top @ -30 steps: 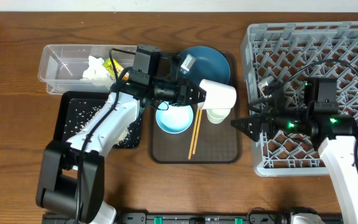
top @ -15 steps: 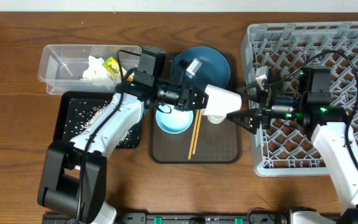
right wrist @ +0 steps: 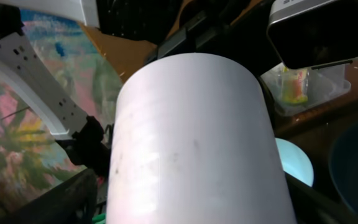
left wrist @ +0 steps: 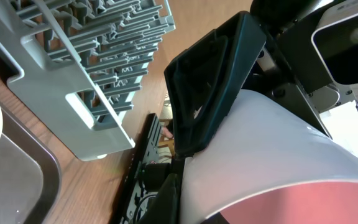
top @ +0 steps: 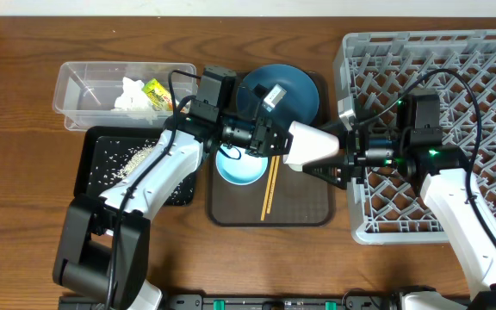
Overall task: Sort waste into correct bins and load items into the dishwasher rack
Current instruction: 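Grasp the pink cup with the right gripper and release the left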
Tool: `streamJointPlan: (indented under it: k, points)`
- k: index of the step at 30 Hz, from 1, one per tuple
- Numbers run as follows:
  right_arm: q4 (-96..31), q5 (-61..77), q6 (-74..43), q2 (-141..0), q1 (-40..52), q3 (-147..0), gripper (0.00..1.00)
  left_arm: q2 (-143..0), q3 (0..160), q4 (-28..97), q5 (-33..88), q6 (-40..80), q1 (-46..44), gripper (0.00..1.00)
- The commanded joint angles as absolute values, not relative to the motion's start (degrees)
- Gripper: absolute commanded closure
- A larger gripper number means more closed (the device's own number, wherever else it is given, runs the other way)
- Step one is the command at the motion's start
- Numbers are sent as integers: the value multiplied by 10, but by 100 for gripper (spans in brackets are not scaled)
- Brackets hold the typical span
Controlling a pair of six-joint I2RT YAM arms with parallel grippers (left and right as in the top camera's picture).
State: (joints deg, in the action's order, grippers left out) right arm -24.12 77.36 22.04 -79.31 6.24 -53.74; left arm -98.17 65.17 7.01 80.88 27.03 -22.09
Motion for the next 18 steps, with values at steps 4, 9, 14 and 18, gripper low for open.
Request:
streamJointPlan:
  k: [4,9,14,18]
  points:
    - [-238,755,228,-795,70,-547,26,-983,659,67,820,269,-220,94]
    - [-237,749,228,-795,70,-547,30,-983,659,67,820,269,-220,94]
    - [-236,748,228,-795,70,-547,31,-983,659,67,820,269,-220,94]
    - [-231,748,228,-795,70,-547,27,-983,659,67,820,269,-220,94]
